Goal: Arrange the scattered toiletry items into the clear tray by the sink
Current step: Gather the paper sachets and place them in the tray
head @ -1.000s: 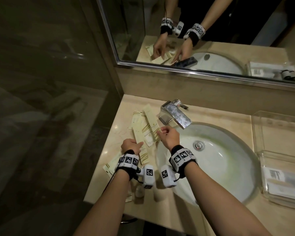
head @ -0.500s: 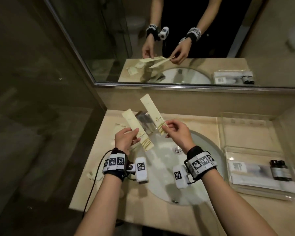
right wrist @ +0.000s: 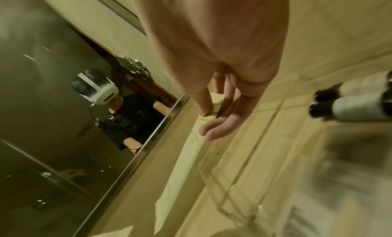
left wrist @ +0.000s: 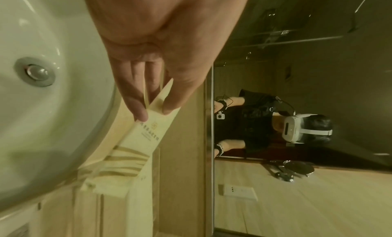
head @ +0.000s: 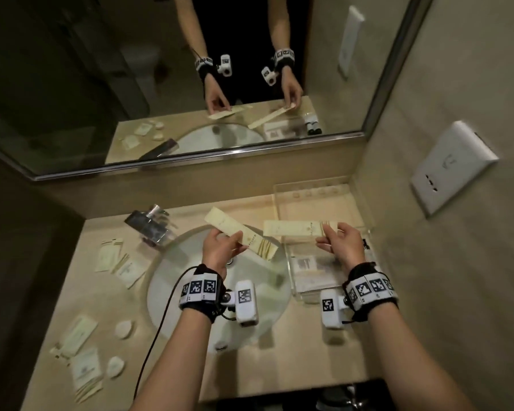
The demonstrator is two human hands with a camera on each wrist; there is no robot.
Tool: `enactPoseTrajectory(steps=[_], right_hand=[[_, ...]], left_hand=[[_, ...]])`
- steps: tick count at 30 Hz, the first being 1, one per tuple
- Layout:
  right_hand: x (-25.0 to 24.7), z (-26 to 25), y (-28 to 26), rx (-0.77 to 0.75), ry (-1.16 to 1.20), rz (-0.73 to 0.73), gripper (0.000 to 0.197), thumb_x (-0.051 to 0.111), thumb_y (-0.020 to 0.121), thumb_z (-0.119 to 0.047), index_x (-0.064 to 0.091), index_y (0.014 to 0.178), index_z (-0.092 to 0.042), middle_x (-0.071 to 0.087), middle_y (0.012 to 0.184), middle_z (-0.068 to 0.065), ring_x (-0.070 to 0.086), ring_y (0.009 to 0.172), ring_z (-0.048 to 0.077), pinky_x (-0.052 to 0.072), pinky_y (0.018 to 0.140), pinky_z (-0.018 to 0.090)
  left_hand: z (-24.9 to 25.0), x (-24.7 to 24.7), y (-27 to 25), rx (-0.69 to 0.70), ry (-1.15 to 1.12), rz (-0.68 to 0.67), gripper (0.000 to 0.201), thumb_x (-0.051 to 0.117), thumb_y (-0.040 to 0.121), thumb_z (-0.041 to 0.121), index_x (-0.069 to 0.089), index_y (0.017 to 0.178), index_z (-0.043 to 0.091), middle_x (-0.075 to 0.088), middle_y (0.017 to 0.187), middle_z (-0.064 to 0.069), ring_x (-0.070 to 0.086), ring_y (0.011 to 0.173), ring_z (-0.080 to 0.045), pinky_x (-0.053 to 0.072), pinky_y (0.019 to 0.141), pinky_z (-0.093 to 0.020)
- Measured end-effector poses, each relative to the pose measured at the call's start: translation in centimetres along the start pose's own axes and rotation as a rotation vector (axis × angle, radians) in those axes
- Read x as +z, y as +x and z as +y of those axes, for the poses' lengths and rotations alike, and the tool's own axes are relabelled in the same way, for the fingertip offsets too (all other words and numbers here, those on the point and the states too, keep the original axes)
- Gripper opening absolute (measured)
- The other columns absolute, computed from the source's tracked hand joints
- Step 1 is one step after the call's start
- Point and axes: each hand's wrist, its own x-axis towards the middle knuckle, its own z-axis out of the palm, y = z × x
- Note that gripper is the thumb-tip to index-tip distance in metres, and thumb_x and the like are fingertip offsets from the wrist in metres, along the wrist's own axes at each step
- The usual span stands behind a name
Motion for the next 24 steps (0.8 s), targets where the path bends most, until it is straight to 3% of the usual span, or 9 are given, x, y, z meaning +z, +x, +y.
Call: enactPoseTrajectory(steps=[1, 4, 5, 7, 9, 15, 17, 20, 24], right_hand=[[-1.2, 0.5, 0.5, 0.008, -0.037, 0.048, 0.06, 0.06, 0.095, -0.011, 0.032, 0.145, 0.005, 0.059, 0.12, 0.027, 0.067, 0.073, 0.022, 0.059, 0.056, 0.019], [-3.7, 2.1, 2.4, 0.057, -0.118, 0.151, 0.054, 0.061, 0.095, -0.013, 0.04, 0.142, 0.003, 0.068, 0.088, 0.016, 0.067, 0.072, 0.024, 0.059, 0.056, 0.022], [-4.2, 2.5, 2.9, 0.077, -0.139, 0.165, 0.052, 0.061, 0.095, -0.012, 0.042, 0.141, 0.003, 0.068, 0.087, 0.015, 0.067, 0.071, 0.025, 0.06, 0.058, 0.025], [-4.8, 3.3, 3.9, 0.104, -0.202, 0.182, 0.051, 0.059, 0.095, -0.011, 0.043, 0.141, 0.003, 0.068, 0.103, 0.021, 0.067, 0.071, 0.025, 0.062, 0.071, 0.035], [-4.9, 3.8, 4.6, 0.126, -0.238, 0.184, 0.049, 0.057, 0.096, -0.009, 0.042, 0.141, 0.003, 0.066, 0.114, 0.024, 0.068, 0.072, 0.025, 0.059, 0.078, 0.039], [-3.9, 4.1, 5.9, 0.151, -0.427, 0.163, 0.044, 0.057, 0.096, -0.007, 0.046, 0.139, 0.0, 0.068, 0.11, 0.021, 0.07, 0.074, 0.028, 0.059, 0.081, 0.042], [-3.8, 4.0, 6.0, 0.132, -0.553, 0.145, 0.043, 0.059, 0.093, -0.007, 0.047, 0.134, 0.002, 0.065, 0.12, 0.022, 0.071, 0.088, 0.032, 0.058, 0.086, 0.044], [-3.7, 3.7, 5.7, 0.076, -0.822, 0.098, 0.045, 0.059, 0.093, -0.01, 0.047, 0.134, 0.003, 0.055, 0.133, 0.025, 0.06, 0.115, 0.037, 0.049, 0.097, 0.038], [-3.9, 3.6, 5.6, 0.034, -1.026, 0.064, 0.04, 0.056, 0.096, -0.016, 0.052, 0.131, 0.005, 0.035, 0.146, 0.024, 0.054, 0.119, 0.04, 0.043, 0.099, 0.037]], left_hand=[[-0.6, 0.6, 0.0, -0.005, 0.013, -0.002, 0.031, 0.061, 0.087, -0.003, 0.051, 0.116, -0.002, 0.067, 0.092, -0.02, 0.065, 0.074, -0.023, 0.058, 0.057, -0.02], [-2.0, 1.6, 0.1, -0.026, 0.048, -0.02, 0.034, 0.062, 0.087, -0.001, 0.051, 0.119, -0.002, 0.066, 0.1, -0.026, 0.063, 0.073, -0.025, 0.057, 0.057, -0.018], [-2.3, 1.8, 0.2, -0.034, 0.051, -0.029, 0.035, 0.062, 0.086, -0.001, 0.051, 0.119, -0.002, 0.066, 0.101, -0.027, 0.063, 0.073, -0.025, 0.058, 0.059, -0.019], [-3.0, 2.1, 0.6, -0.05, 0.049, -0.039, 0.035, 0.063, 0.086, 0.0, 0.052, 0.119, -0.002, 0.066, 0.1, -0.025, 0.063, 0.074, -0.026, 0.061, 0.064, -0.023], [-3.6, 2.4, 1.0, -0.061, 0.046, -0.041, 0.032, 0.063, 0.087, 0.001, 0.053, 0.117, -0.001, 0.067, 0.097, -0.022, 0.065, 0.075, -0.026, 0.061, 0.068, -0.026], [-5.0, 2.1, 2.0, -0.093, 0.049, -0.035, 0.022, 0.063, 0.088, 0.004, 0.057, 0.109, 0.001, 0.069, 0.092, -0.016, 0.066, 0.072, -0.023, 0.06, 0.069, -0.027], [-5.2, 2.0, 2.0, -0.097, 0.053, -0.032, 0.021, 0.062, 0.088, 0.004, 0.057, 0.108, 0.002, 0.07, 0.091, -0.014, 0.066, 0.071, -0.022, 0.06, 0.068, -0.025], [-5.4, 2.2, 2.1, -0.112, 0.06, -0.032, 0.017, 0.062, 0.088, 0.003, 0.057, 0.104, 0.004, 0.069, 0.088, -0.014, 0.064, 0.069, -0.021, 0.059, 0.068, -0.025], [-5.7, 2.9, 2.3, -0.124, 0.053, -0.027, 0.019, 0.062, 0.088, 0.004, 0.056, 0.106, 0.004, 0.07, 0.087, -0.014, 0.064, 0.071, -0.022, 0.059, 0.07, -0.025]])
